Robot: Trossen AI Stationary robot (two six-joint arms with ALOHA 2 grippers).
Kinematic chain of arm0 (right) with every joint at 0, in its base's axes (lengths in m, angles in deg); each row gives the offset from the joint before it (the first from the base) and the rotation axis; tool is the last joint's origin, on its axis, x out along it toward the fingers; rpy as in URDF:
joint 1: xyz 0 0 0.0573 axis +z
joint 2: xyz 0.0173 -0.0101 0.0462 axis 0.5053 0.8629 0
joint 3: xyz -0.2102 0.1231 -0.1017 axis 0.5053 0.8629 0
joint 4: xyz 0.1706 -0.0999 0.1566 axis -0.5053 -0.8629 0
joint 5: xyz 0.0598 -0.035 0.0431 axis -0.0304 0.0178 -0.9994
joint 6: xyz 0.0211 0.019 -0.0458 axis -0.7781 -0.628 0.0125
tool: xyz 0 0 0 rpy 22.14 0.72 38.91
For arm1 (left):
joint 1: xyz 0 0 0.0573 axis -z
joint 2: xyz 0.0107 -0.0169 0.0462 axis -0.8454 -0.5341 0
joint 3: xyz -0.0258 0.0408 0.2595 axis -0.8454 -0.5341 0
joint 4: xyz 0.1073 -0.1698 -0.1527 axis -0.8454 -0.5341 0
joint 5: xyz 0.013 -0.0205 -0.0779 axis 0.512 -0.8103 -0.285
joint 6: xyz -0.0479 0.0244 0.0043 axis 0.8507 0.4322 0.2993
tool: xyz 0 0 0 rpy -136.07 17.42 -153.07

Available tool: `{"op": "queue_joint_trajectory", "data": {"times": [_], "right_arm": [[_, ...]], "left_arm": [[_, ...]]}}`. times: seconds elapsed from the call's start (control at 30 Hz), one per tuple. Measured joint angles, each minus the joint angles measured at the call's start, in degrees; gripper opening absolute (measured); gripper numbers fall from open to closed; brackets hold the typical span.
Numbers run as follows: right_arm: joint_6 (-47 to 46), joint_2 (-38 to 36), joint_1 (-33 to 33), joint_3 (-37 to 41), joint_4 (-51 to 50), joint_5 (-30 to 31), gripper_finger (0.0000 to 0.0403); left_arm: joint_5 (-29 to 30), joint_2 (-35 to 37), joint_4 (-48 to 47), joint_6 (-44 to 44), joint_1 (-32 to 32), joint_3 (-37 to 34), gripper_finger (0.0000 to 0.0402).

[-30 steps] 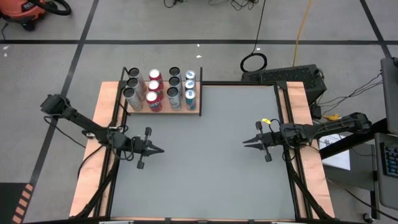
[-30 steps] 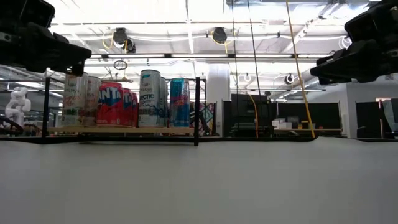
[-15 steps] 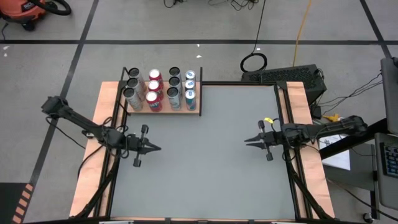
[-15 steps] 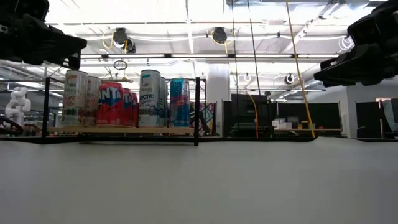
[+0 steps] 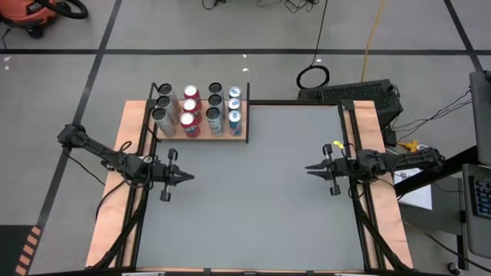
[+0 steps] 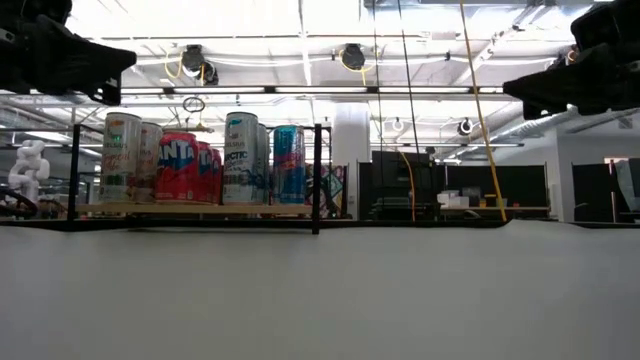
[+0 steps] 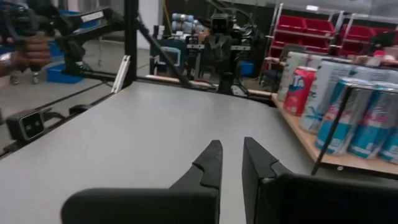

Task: Place canned beverage on shelf
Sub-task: Return to Home Position

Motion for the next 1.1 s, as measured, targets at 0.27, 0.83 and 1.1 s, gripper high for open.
{"op": "queue_joint_trajectory", "data": {"times": [0.27, 0.83, 1.1], "right_arm": [[2.53, -1.86, -2.24, -0.11, -0.40, 0.30, 0.0000], [4.46, -2.46, -5.55, -0.11, -0.22, 0.33, 0.0000], [5.37, -2.44, -5.55, -0.11, 0.30, 1.91, 0.0000]], "left_arm": [[1.30, 6.25, -4.69, 0.00, 0.00, 0.00, 0.0000], [2.14, 18.65, -16.07, 1.49, 0.02, 0.07, 0.0000], [2.75, 18.64, -16.22, 1.23, 0.04, 0.07, 0.0000]]}}
